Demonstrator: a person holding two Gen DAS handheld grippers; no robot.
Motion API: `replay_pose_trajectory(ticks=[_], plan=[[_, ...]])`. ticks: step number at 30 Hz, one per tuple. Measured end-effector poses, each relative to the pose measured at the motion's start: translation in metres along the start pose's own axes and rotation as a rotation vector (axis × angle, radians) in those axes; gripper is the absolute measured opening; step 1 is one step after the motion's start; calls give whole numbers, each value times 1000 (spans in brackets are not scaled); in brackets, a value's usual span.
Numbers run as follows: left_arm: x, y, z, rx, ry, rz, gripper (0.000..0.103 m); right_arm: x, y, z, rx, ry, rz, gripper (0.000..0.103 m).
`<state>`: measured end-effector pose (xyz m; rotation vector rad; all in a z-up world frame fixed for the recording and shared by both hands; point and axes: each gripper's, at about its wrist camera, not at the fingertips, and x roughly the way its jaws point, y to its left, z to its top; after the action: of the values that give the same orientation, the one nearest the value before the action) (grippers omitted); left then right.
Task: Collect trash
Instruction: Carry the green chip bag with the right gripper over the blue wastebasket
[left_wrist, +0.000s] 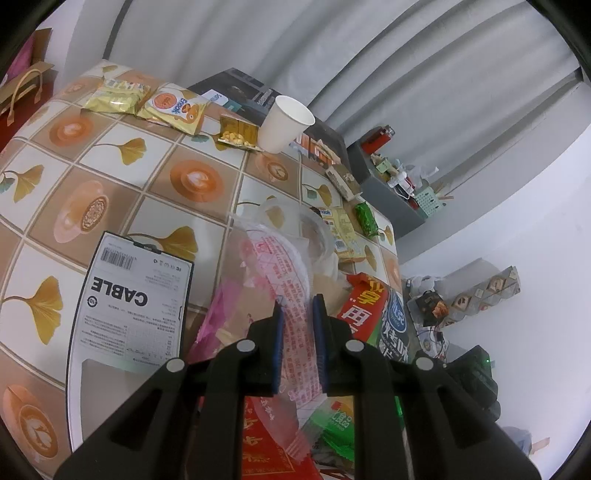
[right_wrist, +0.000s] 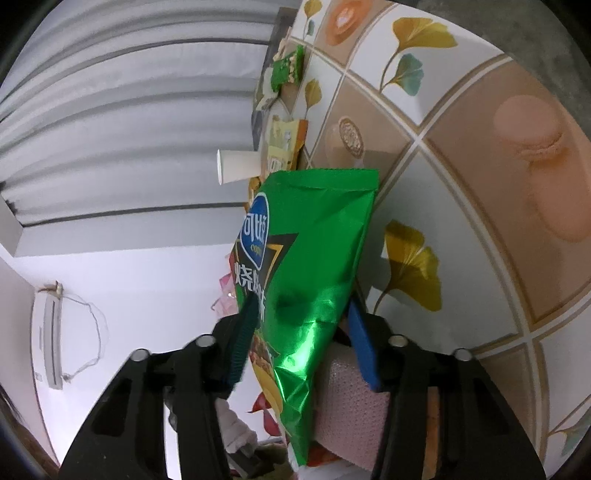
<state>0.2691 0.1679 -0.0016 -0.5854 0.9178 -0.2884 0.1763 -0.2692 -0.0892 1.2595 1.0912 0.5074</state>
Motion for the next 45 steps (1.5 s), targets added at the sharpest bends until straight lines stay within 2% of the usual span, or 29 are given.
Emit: replay_pose_trajectory(ticks=[3,9,13,22,31,38,45], plan=[[0,0,0,-1,-2,-3,14,1,4,-1,-19,-8,-18,25],[-7,-2,-1,5,-23,-27,14,2,6,1,-19,-11,19,11],[-17,-5,-1,8,-49,-60,14,3,8,0,-16,-12,63,6],[-50,-15,-6,34,-127,-111,14,3,22,-2,-16,-7,188,3],[-78,-27,-21,43,-165,-131,14,-15,39,0,-29,-39,328,1],[-100,-48,-38,79,-182,-158,14,-54,52,-11,-93,-117,385,0],[-91,-94,-61,153,-115,-206,14,-123,29,-48,-128,-248,397,0]])
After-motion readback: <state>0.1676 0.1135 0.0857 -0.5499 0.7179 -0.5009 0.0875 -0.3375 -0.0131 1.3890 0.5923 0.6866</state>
